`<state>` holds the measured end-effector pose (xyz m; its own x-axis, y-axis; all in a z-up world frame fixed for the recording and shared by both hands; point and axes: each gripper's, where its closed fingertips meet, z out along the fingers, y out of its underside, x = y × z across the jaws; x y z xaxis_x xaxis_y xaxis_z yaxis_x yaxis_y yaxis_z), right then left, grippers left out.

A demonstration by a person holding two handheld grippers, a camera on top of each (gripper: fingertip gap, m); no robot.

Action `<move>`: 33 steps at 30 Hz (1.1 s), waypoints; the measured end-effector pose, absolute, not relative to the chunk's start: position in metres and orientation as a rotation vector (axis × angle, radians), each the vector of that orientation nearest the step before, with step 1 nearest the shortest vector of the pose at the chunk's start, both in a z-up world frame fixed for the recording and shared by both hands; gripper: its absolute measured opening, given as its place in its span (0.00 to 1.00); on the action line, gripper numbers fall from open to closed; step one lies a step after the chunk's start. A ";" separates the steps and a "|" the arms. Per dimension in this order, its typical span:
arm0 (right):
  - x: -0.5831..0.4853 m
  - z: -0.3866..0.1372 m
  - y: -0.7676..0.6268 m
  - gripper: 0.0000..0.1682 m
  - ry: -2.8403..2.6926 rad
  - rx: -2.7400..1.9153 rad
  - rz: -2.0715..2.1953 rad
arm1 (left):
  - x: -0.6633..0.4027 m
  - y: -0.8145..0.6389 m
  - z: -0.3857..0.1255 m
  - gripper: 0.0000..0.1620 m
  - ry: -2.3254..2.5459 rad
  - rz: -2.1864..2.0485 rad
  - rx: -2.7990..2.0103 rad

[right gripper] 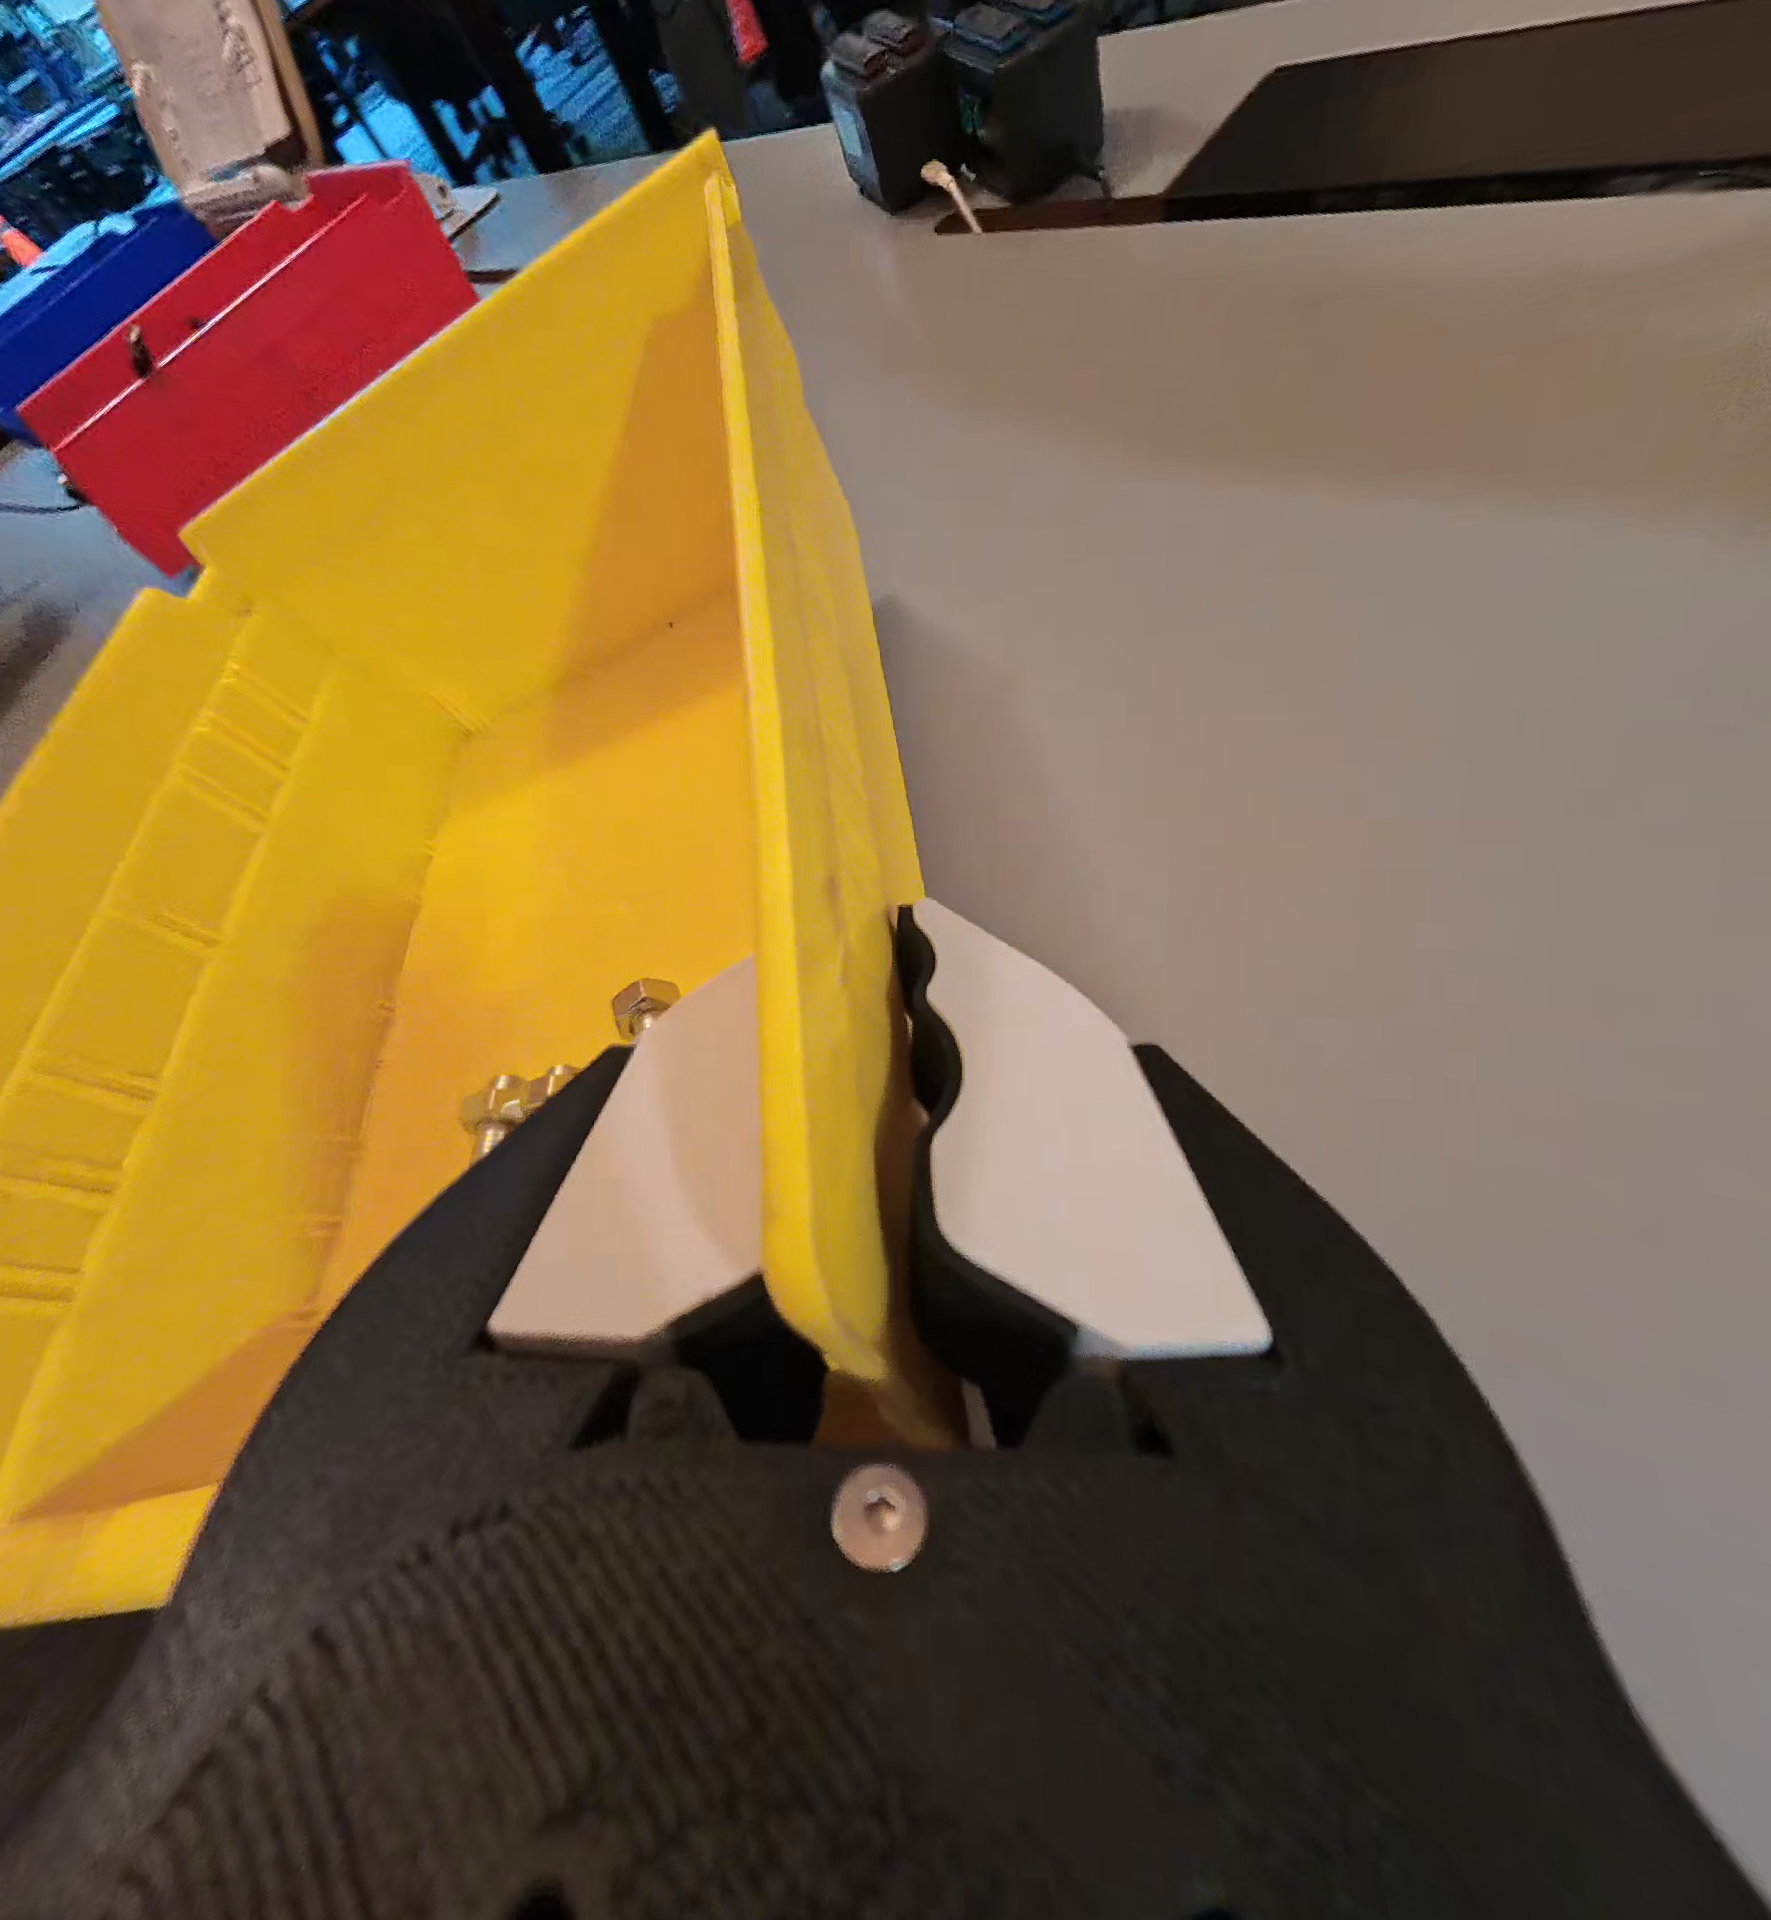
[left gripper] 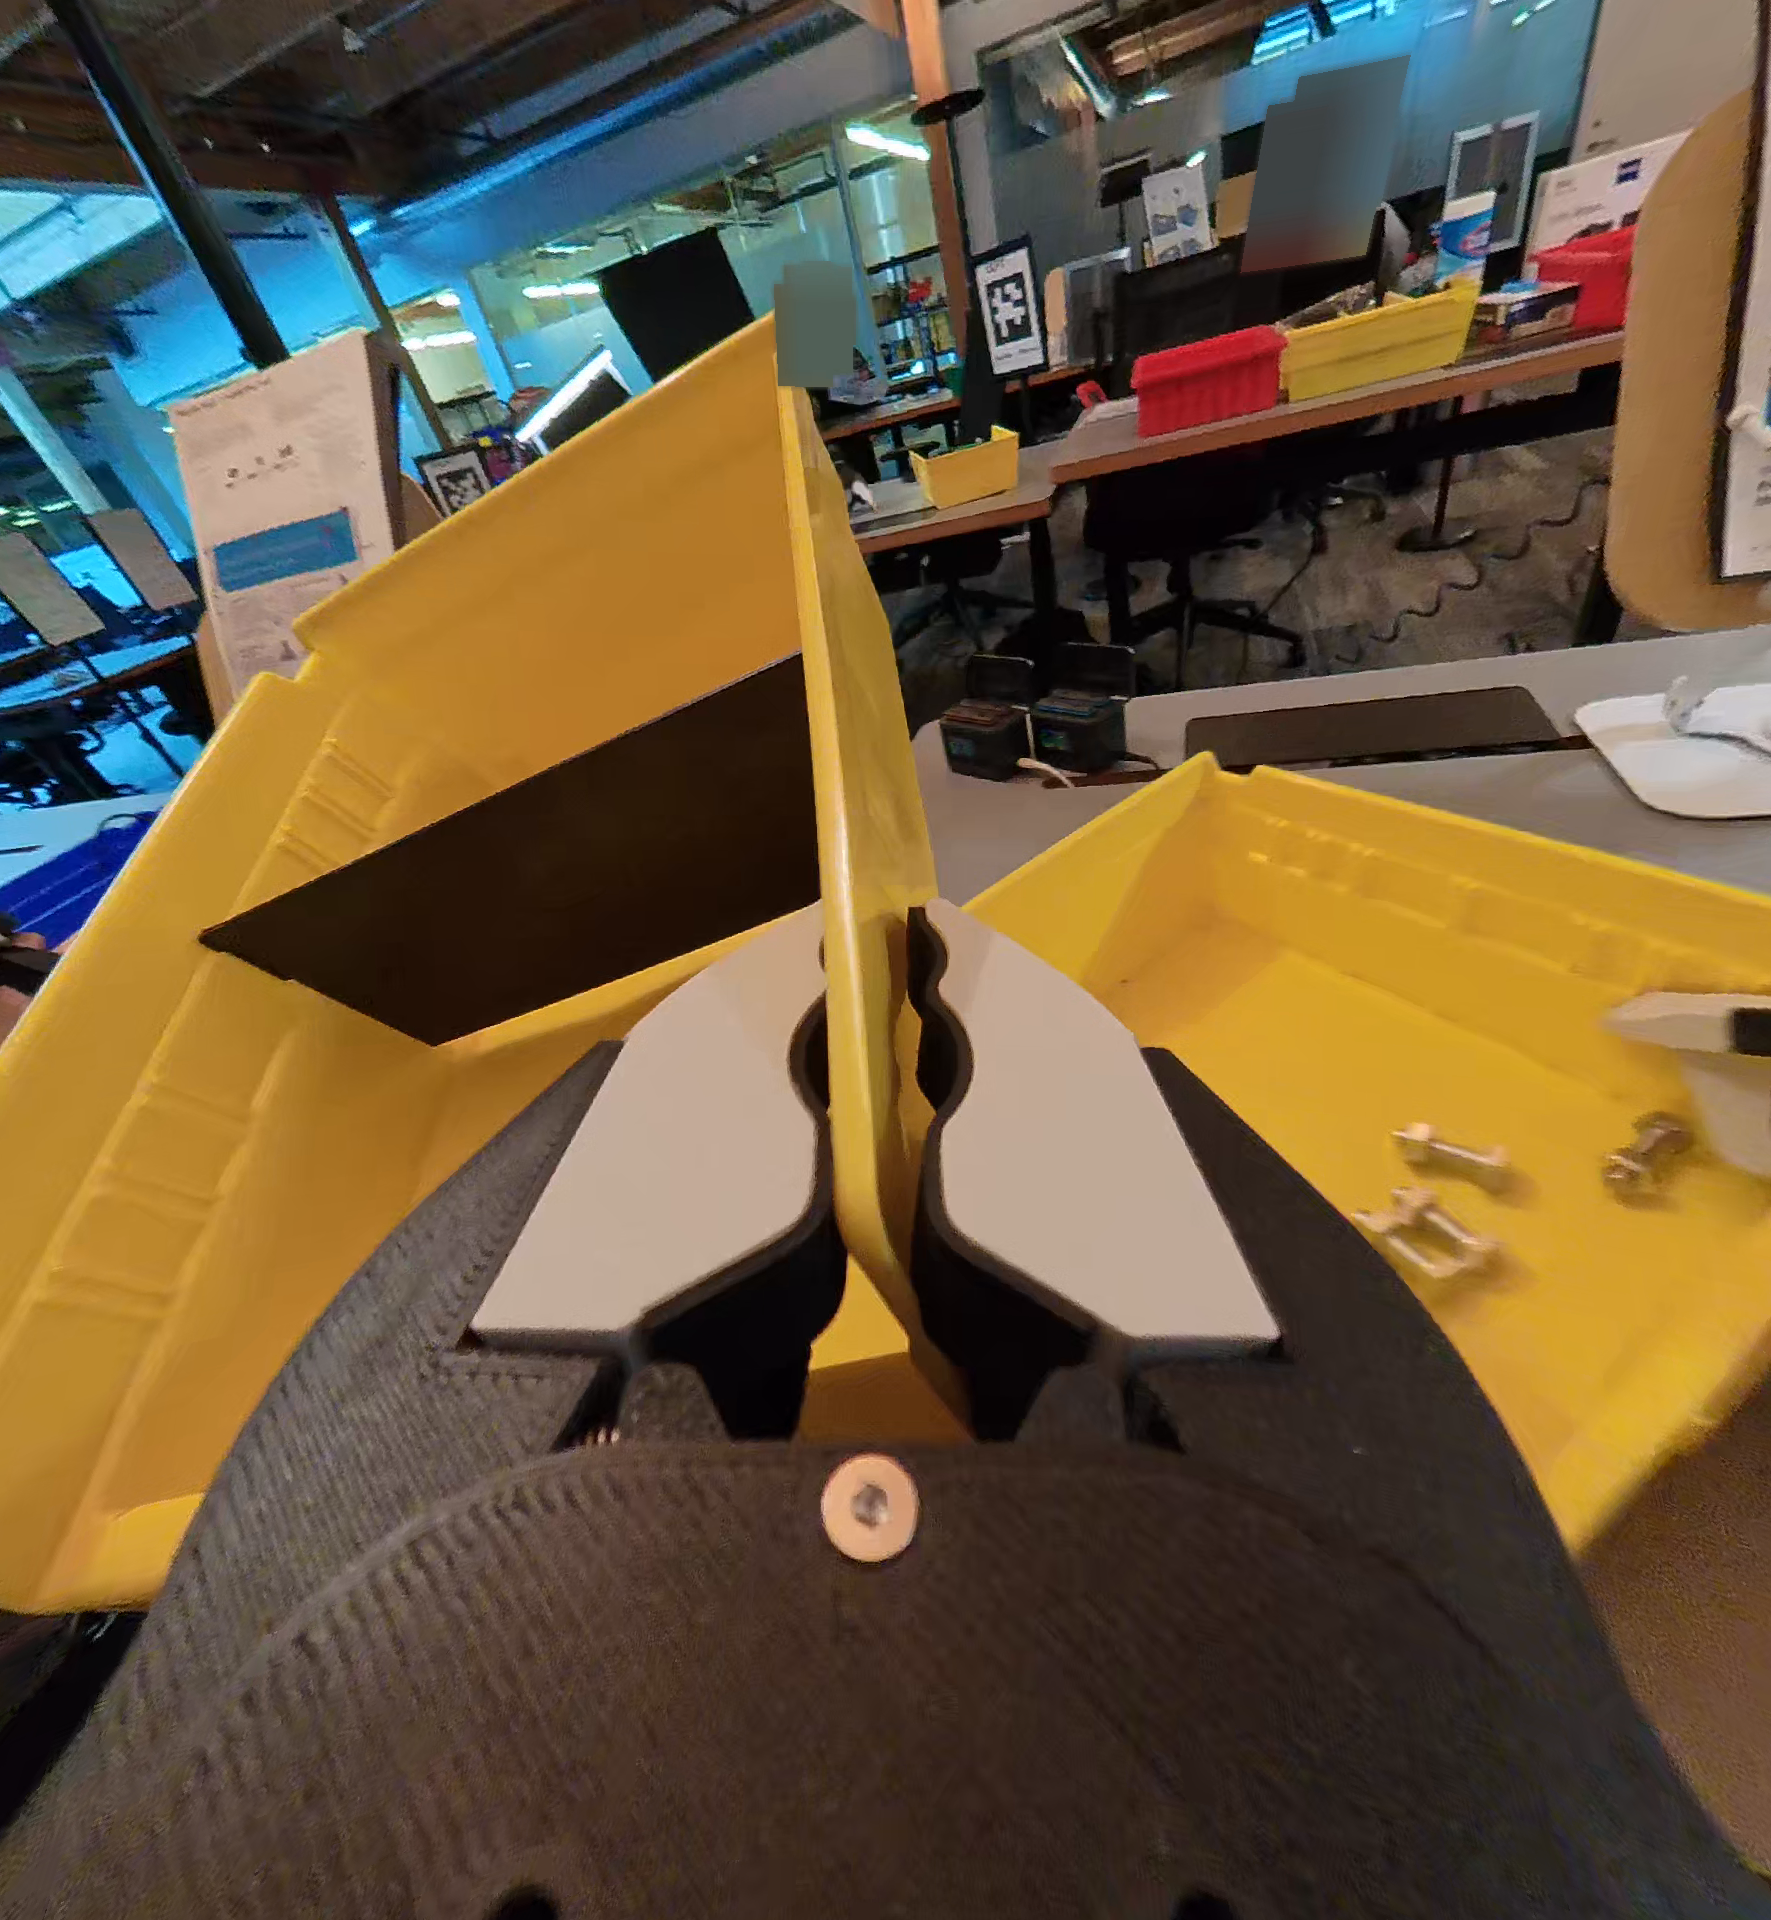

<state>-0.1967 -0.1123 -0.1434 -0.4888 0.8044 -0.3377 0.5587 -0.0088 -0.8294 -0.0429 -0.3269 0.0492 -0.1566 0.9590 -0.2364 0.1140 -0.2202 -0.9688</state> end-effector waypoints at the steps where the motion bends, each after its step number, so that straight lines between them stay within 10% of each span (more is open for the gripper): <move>1: -0.199 -0.148 -0.129 0.03 -2.003 -1.467 1.494 | -0.042 -0.330 0.049 0.05 -1.295 1.476 -1.370; 8: -0.199 -0.159 -0.200 0.06 -1.782 -1.630 1.536 | -0.040 -0.347 0.045 0.05 -1.320 1.501 -1.363; 17: -0.147 -0.101 -0.221 0.38 -1.981 -1.391 1.856 | -0.036 -0.329 0.060 0.04 -1.271 1.496 -1.368; 24: -0.103 -0.035 -0.042 0.41 -1.888 -1.093 1.957 | -0.035 -0.219 0.080 0.04 -1.011 1.342 -1.500; 33: -0.041 -0.084 0.267 0.36 -1.602 -1.327 1.616 | -0.032 0.021 0.034 0.05 -0.631 0.930 -1.711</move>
<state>-0.0414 0.2673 -0.0843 -0.3984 0.8722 -0.2838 0.2764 -0.1808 -0.9439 -0.0320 0.0213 0.0339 0.5600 0.7797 -0.2801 -0.0276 -0.3204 -0.9469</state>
